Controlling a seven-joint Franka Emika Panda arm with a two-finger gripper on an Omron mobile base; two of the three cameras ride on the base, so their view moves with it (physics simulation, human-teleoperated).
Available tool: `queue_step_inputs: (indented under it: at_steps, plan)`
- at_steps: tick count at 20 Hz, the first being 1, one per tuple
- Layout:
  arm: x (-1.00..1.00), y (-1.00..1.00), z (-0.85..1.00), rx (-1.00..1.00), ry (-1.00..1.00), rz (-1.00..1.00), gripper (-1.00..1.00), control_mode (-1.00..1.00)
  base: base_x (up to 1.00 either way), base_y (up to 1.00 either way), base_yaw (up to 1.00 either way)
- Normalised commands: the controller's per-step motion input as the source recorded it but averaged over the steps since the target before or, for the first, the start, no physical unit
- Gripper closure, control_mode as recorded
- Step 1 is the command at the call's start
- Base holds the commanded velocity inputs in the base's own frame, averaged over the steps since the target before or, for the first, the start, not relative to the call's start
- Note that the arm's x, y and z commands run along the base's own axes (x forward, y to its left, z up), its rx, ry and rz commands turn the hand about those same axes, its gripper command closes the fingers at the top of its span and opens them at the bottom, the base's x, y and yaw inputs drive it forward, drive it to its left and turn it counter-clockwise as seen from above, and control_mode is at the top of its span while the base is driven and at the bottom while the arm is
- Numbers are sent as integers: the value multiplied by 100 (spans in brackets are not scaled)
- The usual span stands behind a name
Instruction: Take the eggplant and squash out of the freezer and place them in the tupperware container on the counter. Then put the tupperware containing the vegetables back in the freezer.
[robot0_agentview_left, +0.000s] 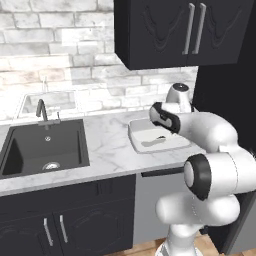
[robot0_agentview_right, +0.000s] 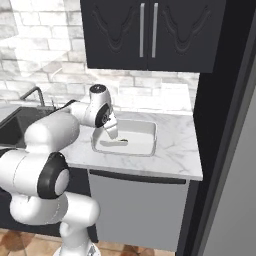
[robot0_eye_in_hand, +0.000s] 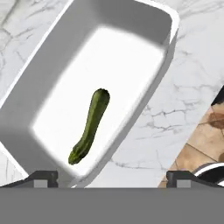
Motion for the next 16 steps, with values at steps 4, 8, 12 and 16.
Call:
queue_step_inputs:
  at_steps: [4,8,12,16]
  plan:
    - [-100,0,82,-12,-15,14,-100,-100,0,0,0]
    - [-100,0,95,-10,-6,18,-100,-100,0,0,0]
    - [-100,6,98,-7,0,25,-100,-100,0,0,0]
    - [-100,24,80,-15,8,36,-100,-100,0,0,0]
